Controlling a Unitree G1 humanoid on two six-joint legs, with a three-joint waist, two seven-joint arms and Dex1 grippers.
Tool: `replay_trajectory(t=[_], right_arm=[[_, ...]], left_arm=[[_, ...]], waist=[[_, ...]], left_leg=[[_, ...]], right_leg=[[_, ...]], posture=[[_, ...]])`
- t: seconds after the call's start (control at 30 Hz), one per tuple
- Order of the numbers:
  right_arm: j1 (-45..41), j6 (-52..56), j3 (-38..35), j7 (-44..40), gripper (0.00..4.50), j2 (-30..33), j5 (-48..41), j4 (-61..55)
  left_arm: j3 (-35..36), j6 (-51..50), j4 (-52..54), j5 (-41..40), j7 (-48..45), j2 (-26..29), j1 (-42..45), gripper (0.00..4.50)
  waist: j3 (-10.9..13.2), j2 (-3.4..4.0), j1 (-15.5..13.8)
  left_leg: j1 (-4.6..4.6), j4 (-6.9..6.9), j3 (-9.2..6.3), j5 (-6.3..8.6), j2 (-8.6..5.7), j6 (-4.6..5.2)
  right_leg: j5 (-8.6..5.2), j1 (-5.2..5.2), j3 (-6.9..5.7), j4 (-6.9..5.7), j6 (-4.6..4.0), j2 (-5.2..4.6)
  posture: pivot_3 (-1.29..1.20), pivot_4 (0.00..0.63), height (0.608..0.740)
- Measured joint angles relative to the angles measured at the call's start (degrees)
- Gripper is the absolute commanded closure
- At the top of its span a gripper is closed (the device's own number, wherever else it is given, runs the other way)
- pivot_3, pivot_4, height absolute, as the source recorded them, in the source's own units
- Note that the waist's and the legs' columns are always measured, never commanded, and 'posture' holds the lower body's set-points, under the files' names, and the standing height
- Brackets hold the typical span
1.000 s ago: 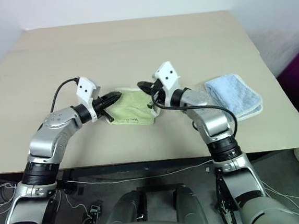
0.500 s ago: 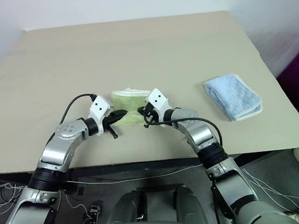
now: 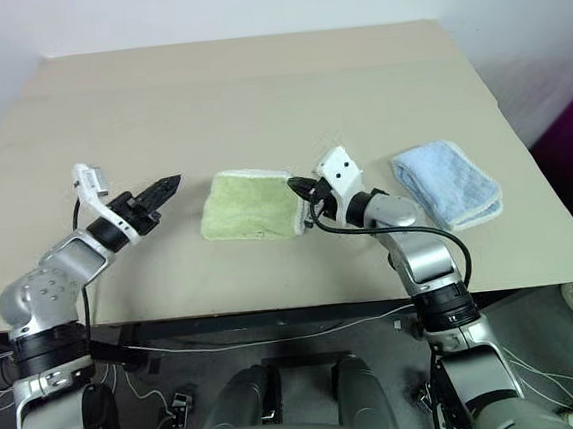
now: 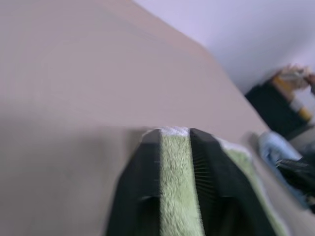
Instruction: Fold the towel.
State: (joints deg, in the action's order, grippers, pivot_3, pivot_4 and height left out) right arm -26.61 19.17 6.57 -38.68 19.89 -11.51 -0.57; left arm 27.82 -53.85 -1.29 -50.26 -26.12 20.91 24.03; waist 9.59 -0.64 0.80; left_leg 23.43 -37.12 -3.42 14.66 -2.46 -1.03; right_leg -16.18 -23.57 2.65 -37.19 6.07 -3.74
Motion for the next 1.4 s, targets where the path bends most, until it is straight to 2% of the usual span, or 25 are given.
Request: replay_trajectory(t=[0.07,0.2,0.23,0.27,0.43,0.73,0.97,1.07,1.2,1.23,1.33,1.4], right_arm=[[1.2,0.3,-0.3,0.2,4.50,0.8,0.0,-1.7],[3.4,1.3,-2.3,0.5,4.50,2.9,-0.1,-4.4],[4.1,1.6,-2.7,0.4,4.50,3.6,-0.2,-5.3],[4.8,1.8,-2.9,0.3,4.50,4.2,-0.3,-6.1],[7.7,2.1,-3.9,-0.1,4.50,6.2,-0.8,-8.3],[8.9,2.2,-3.9,0.6,4.50,6.3,-0.8,-9.3],[10.7,2.2,-4.0,0.3,4.50,7.2,-1.0,-10.9],[11.9,2.2,-4.2,-0.7,4.50,8.5,-1.2,-11.6],[12.6,2.2,-4.5,-1.5,4.50,8.7,-1.8,-12.1],[12.6,2.2,-4.6,-1.6,4.50,8.7,-2.0,-12.1],[12.6,2.2,-4.6,-1.6,4.50,8.8,-2.2,-12.1],[12.6,2.2,-4.6,-1.6,4.50,8.8,-2.3,-12.2]], left_arm=[[2.9,-3.8,0.0,-4.9,3.3,-1.8,-1.5,1.85],[3.8,-8.9,0.0,-9.9,7.9,-4.6,-4.5,0.45],[3.7,-9.8,0.3,-10.6,8.6,-5.0,-5.0,0.14],[3.3,-10.4,0.4,-11.0,9.2,-5.0,-5.4,0.02],[1.4,-11.9,-0.2,-11.0,11.1,-4.6,-5.1,0.02],[-2.5,-12.1,-3.4,-8.9,8.9,-3.6,-2.0,0.02],[-2.9,-13.4,-4.9,-8.8,8.6,-4.3,-0.5,0.02],[-3.3,-14.7,-4.9,-8.9,8.6,-5.2,-0.3,0.64],[-6.0,-17.2,-4.6,-8.9,8.2,-6.4,-0.7,1.99],[-6.8,-17.6,-4.6,-8.9,8.1,-6.6,-0.8,1.99],[-7.4,-18.4,-4.5,-8.8,7.9,-6.8,-0.8,2.74],[-8.2,-18.4,-4.5,-8.4,7.7,-7.0,-1.0,3.42]], waist=[[0.0,0.00,0.0],[0.0,-0.01,-0.1],[0.0,-0.01,-0.1],[0.0,-0.01,-0.1],[0.0,0.00,-0.1],[-0.1,0.04,-1.6],[-0.1,0.05,-1.9],[-0.1,0.05,-1.9],[-0.1,0.04,-1.6],[-0.1,0.04,-1.6],[-0.1,0.04,-1.6],[-0.1,0.03,-1.6]], left_leg=[[0.00,-0.01,0.00,0.00,-0.01,0.00],[-0.01,-0.01,-0.01,0.00,-0.01,-0.01],[0.00,-0.01,0.00,0.00,-0.01,-0.01],[-0.01,0.00,0.00,0.00,-0.01,-0.01],[-0.05,0.01,0.00,0.00,-0.01,-0.01],[-0.15,-0.02,-0.01,0.00,-0.15,-0.02],[-0.15,-0.03,-0.06,0.00,-0.27,-0.01],[-0.14,-0.03,-0.11,0.00,-0.38,0.00],[-0.14,-0.02,-0.12,0.00,-0.40,0.00],[-0.14,-0.01,-0.12,0.00,-0.40,0.00],[-0.14,-0.01,-0.13,0.00,-0.40,0.00],[-0.13,-0.01,-0.13,0.00,-0.41,0.00]], right_leg=[[0.00,0.01,0.01,0.01,0.00,-0.02],[0.00,0.02,0.00,0.01,0.00,-0.01],[0.00,0.02,0.01,0.01,0.00,-0.01],[0.00,0.02,0.02,0.02,0.00,-0.01],[0.00,0.06,0.02,0.02,0.00,0.00],[0.00,0.23,-0.01,0.07,-0.01,-0.10],[0.00,0.30,-0.09,0.10,0.00,-0.25],[-0.01,0.32,-0.14,0.10,0.00,-0.34],[-0.01,0.31,-0.14,0.10,0.01,-0.35],[-0.01,0.30,-0.14,0.10,0.01,-0.35],[-0.01,0.29,-0.14,0.10,0.01,-0.35],[-0.01,0.29,-0.14,0.10,0.01,-0.35]], posture=[[0.00,0.150,0.740],[0.00,0.150,0.740],[0.00,0.150,0.740],[0.00,0.150,0.740],[0.00,0.150,0.740],[0.00,0.150,0.740],[0.00,0.150,0.740],[0.00,0.150,0.740],[0.00,0.150,0.740],[0.00,0.150,0.740],[0.00,0.150,0.740],[0.00,0.150,0.740]])
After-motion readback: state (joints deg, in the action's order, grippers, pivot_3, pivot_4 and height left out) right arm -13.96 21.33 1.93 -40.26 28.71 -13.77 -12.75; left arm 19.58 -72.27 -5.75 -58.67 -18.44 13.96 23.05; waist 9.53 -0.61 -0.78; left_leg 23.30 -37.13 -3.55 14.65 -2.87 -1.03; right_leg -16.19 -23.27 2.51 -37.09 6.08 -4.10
